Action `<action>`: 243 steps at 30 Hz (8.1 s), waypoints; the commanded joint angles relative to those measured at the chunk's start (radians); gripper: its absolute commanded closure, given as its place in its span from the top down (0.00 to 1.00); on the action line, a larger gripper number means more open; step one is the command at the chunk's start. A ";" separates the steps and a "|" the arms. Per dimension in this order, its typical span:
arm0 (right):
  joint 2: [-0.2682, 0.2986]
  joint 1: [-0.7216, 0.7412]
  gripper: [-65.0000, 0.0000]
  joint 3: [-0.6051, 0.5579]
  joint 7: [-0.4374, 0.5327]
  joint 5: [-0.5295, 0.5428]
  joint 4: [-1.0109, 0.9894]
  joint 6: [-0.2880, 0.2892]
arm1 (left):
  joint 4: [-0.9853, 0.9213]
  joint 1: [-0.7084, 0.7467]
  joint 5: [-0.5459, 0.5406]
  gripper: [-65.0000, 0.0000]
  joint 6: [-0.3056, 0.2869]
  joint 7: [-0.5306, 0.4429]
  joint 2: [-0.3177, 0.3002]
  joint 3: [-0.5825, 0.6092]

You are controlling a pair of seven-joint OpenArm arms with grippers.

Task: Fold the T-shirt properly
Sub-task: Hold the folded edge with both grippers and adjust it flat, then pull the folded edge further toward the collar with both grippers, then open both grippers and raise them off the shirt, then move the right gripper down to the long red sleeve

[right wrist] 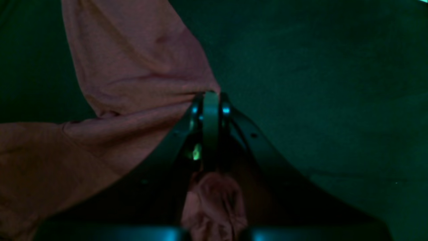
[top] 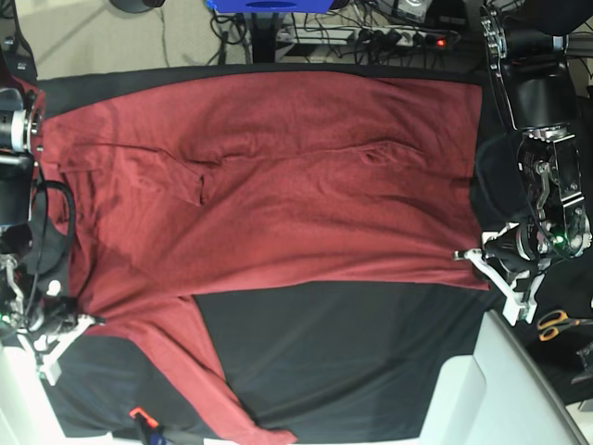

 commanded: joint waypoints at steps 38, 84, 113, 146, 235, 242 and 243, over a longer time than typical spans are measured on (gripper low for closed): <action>0.022 0.045 0.00 -0.003 0.151 0.004 -0.097 0.003 | 0.022 -0.019 -0.006 0.00 0.001 -0.014 -0.017 -0.010; 0.017 -0.147 0.00 0.013 -0.099 0.012 0.162 0.000 | 0.002 0.126 0.070 0.00 -0.001 -0.083 -0.004 0.041; -0.008 -0.302 0.00 0.237 -0.280 0.012 0.342 0.000 | 0.103 0.187 0.068 0.00 -0.059 -0.022 -0.030 0.039; -0.061 -0.417 0.00 0.349 -0.306 0.009 0.351 -0.003 | 0.145 0.314 0.077 0.00 -0.061 -0.029 -0.027 0.052; 0.017 -0.254 0.45 0.252 -0.153 0.004 0.138 -0.003 | 0.267 0.396 0.071 0.35 -0.065 -0.031 0.010 -0.226; 0.020 -0.246 0.46 0.252 -0.114 -0.091 0.115 -0.003 | 0.267 0.396 0.071 0.35 -0.065 -0.031 0.010 -0.226; 0.014 -0.234 0.46 0.254 -0.114 -0.106 0.098 -0.003 | 0.267 0.396 0.071 0.35 -0.065 -0.031 0.010 -0.226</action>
